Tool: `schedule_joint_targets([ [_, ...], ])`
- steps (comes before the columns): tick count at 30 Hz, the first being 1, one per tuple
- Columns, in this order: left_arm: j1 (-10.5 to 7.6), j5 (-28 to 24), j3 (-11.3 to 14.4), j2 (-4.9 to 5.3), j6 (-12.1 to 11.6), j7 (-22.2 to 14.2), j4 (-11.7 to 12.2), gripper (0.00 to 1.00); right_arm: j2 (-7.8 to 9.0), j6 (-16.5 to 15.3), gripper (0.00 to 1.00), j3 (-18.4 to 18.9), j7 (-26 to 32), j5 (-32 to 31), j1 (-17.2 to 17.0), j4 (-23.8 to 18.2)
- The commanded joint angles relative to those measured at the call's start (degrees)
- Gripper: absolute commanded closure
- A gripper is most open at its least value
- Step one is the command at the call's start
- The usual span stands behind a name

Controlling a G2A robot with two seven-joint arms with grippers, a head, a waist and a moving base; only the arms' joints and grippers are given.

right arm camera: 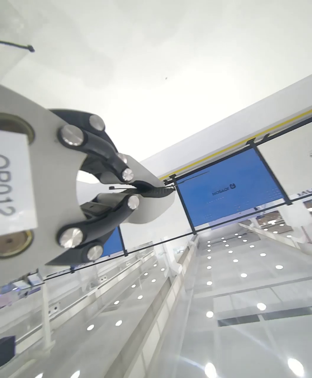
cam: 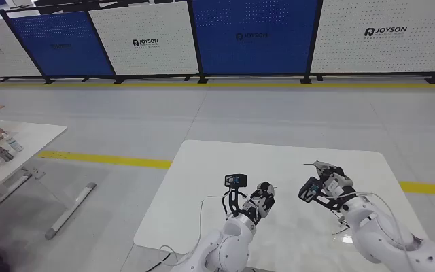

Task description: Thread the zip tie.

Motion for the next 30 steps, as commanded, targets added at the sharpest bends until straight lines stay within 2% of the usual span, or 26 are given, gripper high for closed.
schedule_joint_targets([
  [1, 0.0, 0.0, 0.0, 0.0, 0.0, 0.0, 0.0, 1.0, -0.02, -0.01, 1.0, 0.0, 1.0, 0.0, 0.04, 0.0],
  [6, 0.0, 0.0, 0.0, 0.0, 0.0, 0.0, 0.0, 1.0, -0.04, -0.27, 1.0, 0.11, 1.05, 0.0, -0.04, 0.31],
  [9, 0.0, 0.0, 0.0, 0.0, 0.0, 0.0, 0.0, 1.0, -0.22, -2.01, 1.0, 0.0, 1.45, 0.0, 1.14, 1.06],
  [11, 0.0, 0.0, 0.0, 0.0, 0.0, 0.0, 0.0, 1.0, -0.35, -4.7, 1.0, 0.0, 2.06, 0.0, 2.11, 1.25],
  [18, 0.0, 0.0, 0.0, 0.0, 0.0, 0.0, 0.0, 1.0, -0.14, -20.74, 1.0, 0.0, 5.67, 0.0, 5.84, -2.85],
  [23, 0.0, 0.0, 0.0, 0.0, 0.0, 0.0, 0.0, 1.0, 1.58, -32.69, 1.0, 0.0, 8.45, 0.0, 8.14, -6.32],
  [30, 0.0, 0.0, 0.0, 0.0, 0.0, 0.0, 0.0, 1.0, 1.58, -32.69, 1.0, 0.0, 8.45, 0.0, 8.14, -6.32],
])
